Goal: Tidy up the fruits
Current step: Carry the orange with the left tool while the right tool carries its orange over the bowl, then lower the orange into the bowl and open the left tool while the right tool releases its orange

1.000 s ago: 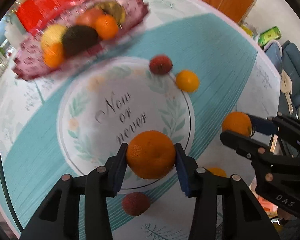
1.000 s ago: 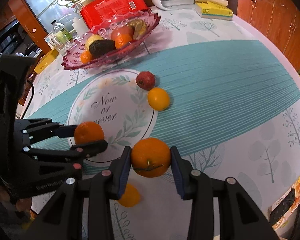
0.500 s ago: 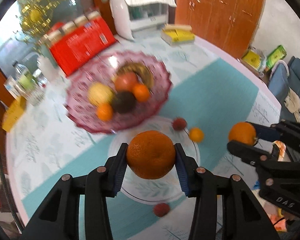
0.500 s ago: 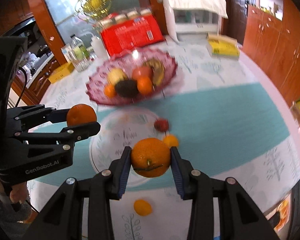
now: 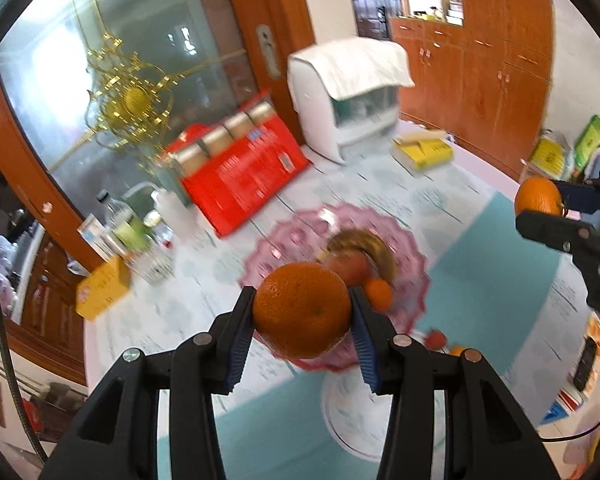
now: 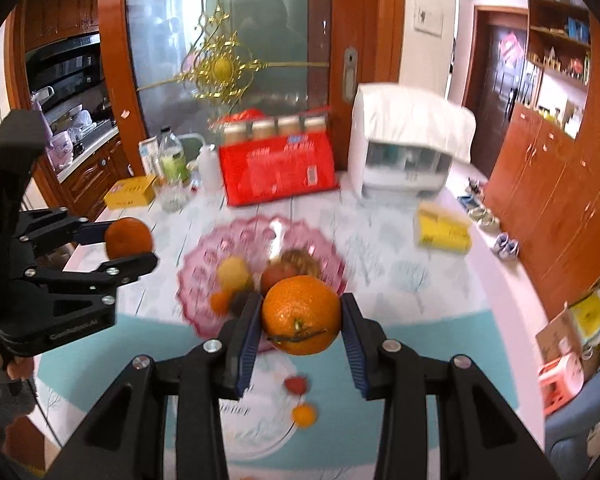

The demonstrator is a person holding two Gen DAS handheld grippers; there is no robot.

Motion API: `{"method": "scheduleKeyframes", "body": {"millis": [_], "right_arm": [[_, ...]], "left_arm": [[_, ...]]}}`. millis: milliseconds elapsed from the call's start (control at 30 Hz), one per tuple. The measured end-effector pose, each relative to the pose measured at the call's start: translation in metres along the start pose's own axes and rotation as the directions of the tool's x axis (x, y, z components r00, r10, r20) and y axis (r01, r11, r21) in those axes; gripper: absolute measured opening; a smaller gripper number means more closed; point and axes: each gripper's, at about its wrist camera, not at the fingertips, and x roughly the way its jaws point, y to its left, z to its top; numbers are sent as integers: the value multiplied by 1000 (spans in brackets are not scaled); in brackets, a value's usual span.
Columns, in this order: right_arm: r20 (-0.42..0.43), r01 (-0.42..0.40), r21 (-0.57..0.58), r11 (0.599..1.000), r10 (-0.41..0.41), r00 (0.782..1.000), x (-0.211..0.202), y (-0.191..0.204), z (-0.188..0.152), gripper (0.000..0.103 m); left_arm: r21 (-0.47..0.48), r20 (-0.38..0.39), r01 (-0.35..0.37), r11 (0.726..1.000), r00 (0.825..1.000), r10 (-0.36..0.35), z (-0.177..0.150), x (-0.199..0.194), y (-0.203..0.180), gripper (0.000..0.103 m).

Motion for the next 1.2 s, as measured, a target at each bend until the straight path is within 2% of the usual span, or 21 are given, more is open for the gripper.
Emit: {"method": "scheduleKeyframes", "body": {"millis": [100, 300, 467, 600, 833, 1200], "right_arm": [[-2, 5, 16, 1000, -5, 1000, 17, -9, 21, 39], [-74, -13, 59, 998, 17, 997, 76, -21, 38, 39], [-151, -56, 96, 994, 70, 986, 132, -18, 33, 39], [-207, -87, 113, 990, 109, 972, 173, -12, 23, 39], [-295, -115, 135, 984, 151, 943, 232, -5, 7, 39], [-255, -114, 108, 988, 138, 957, 260, 8, 12, 40]], "left_arm": [[-26, -2, -18, 1000, 1000, 17, 18, 12, 13, 44], [-110, -65, 25, 994, 997, -32, 35, 68, 30, 44], [-181, -122, 47, 982, 990, -70, 37, 128, 38, 44], [-219, -174, 32, 975, 982, -71, 32, 174, 40, 44], [-245, -216, 17, 969, 974, -71, 20, 227, 40, 44], [-294, -256, 29, 955, 961, -108, 9, 268, 36, 45]]}}
